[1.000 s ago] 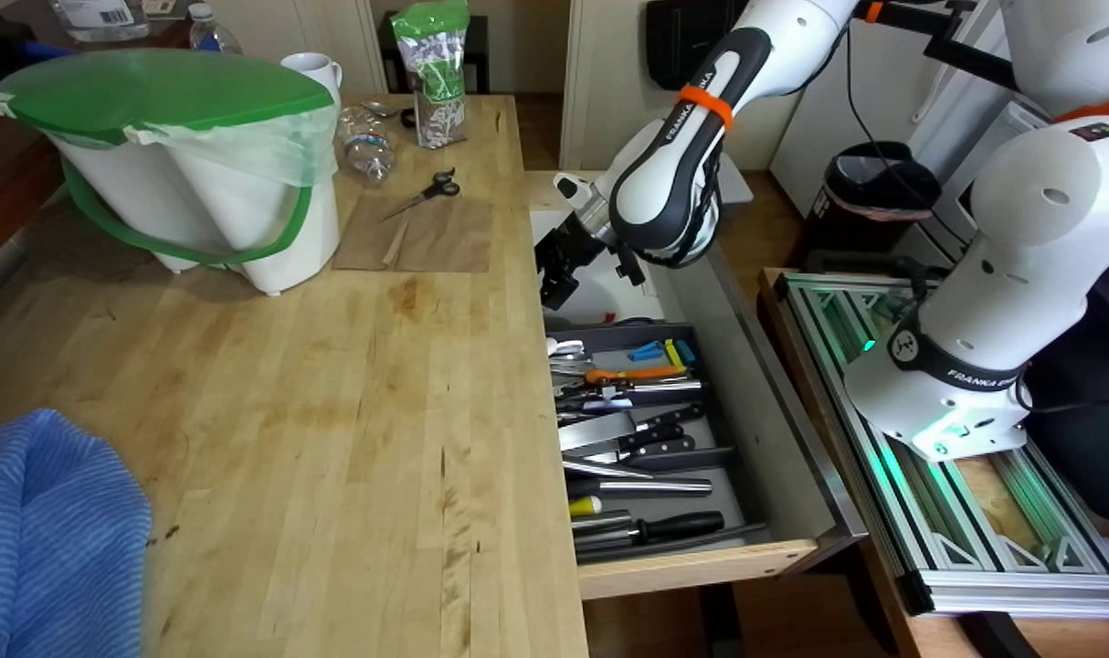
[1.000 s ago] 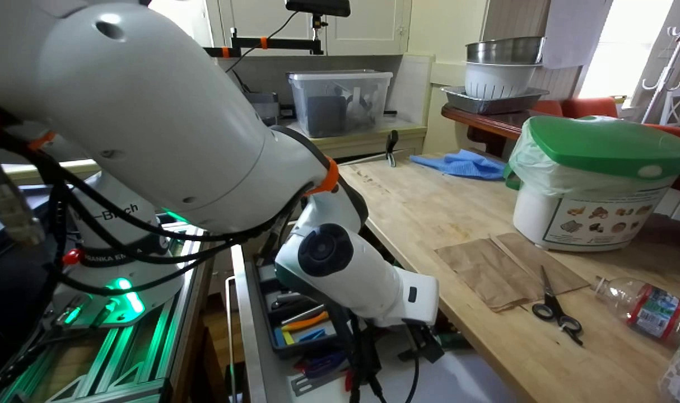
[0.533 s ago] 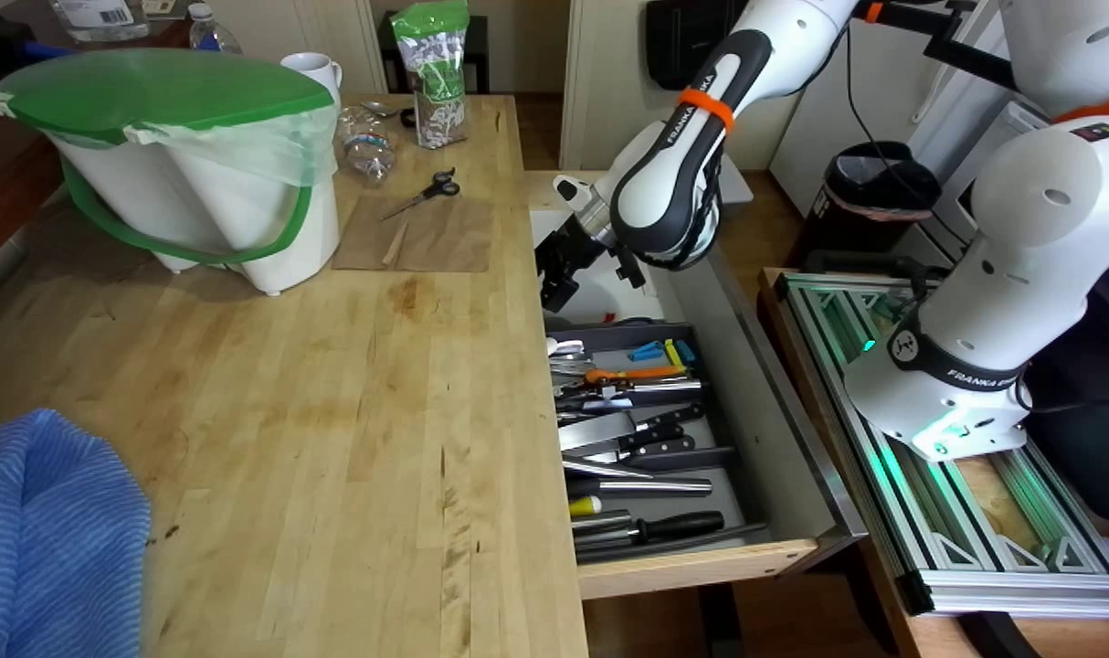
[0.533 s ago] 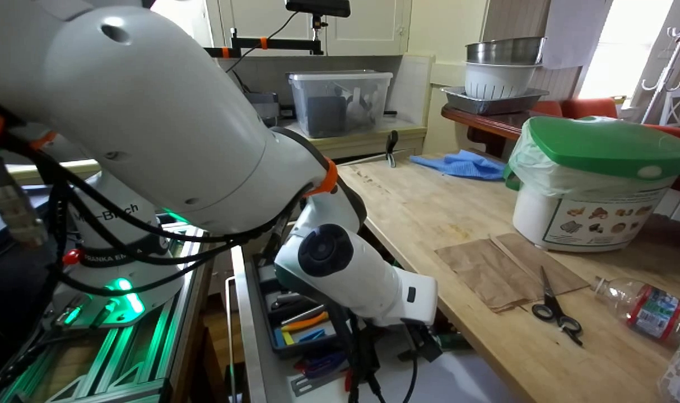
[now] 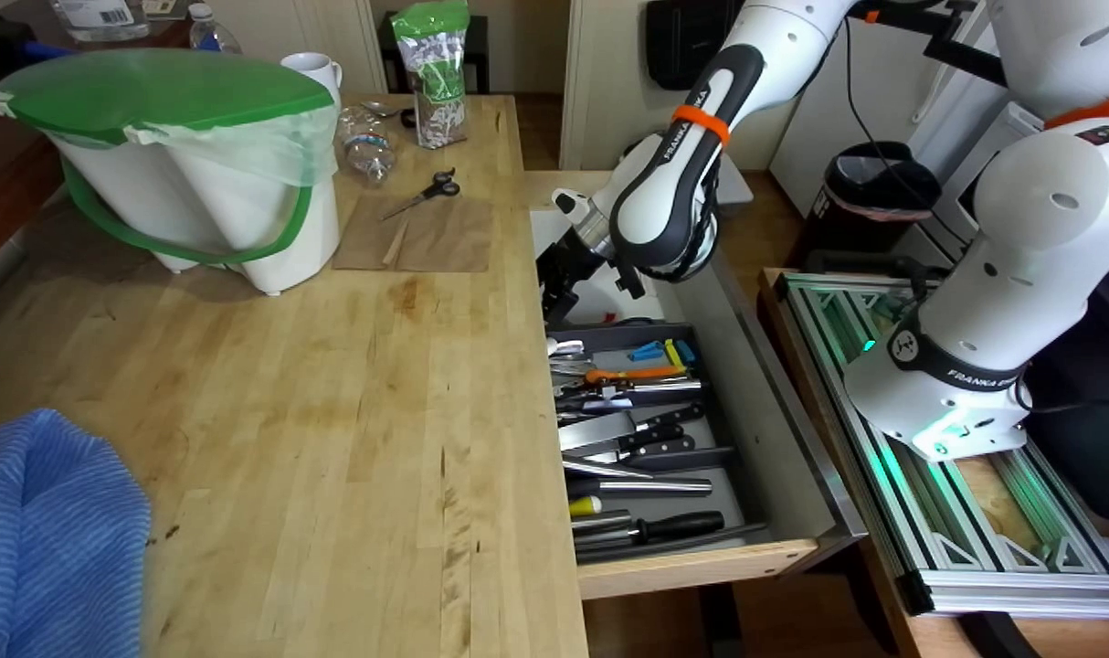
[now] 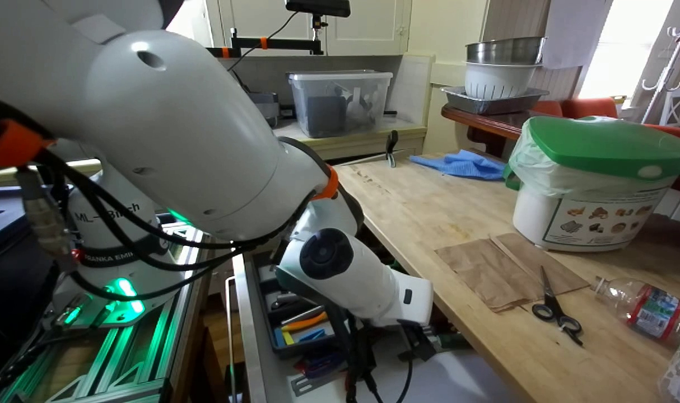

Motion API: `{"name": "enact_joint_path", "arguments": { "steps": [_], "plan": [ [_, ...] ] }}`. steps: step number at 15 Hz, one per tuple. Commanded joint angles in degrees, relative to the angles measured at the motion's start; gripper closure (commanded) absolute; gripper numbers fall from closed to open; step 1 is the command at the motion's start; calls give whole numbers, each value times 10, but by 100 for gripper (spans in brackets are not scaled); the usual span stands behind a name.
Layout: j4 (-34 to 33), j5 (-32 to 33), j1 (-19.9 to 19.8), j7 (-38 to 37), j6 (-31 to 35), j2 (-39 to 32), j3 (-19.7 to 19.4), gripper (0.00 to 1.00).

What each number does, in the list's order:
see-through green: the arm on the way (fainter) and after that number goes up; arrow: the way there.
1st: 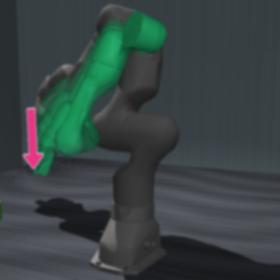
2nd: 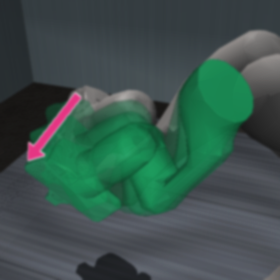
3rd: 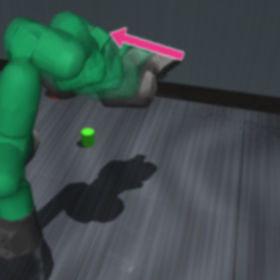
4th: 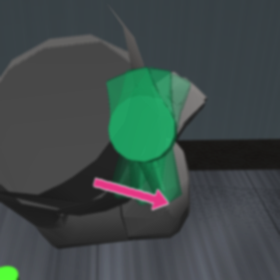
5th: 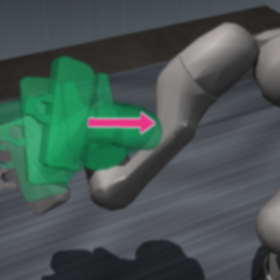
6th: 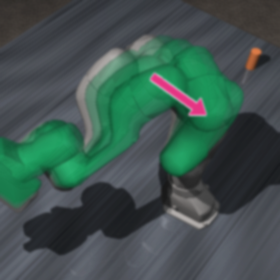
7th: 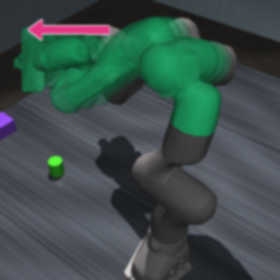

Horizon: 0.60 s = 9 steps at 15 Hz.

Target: Take the screwdriver out of the drawer

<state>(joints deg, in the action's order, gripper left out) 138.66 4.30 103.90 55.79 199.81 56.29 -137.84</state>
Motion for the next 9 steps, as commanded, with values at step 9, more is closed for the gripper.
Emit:
{"name": "enact_joint_path", "arguments": {
  "steps": [9],
  "plan": [
    [-32,19,52,-22,0,5,-47,27]
  ]
}}
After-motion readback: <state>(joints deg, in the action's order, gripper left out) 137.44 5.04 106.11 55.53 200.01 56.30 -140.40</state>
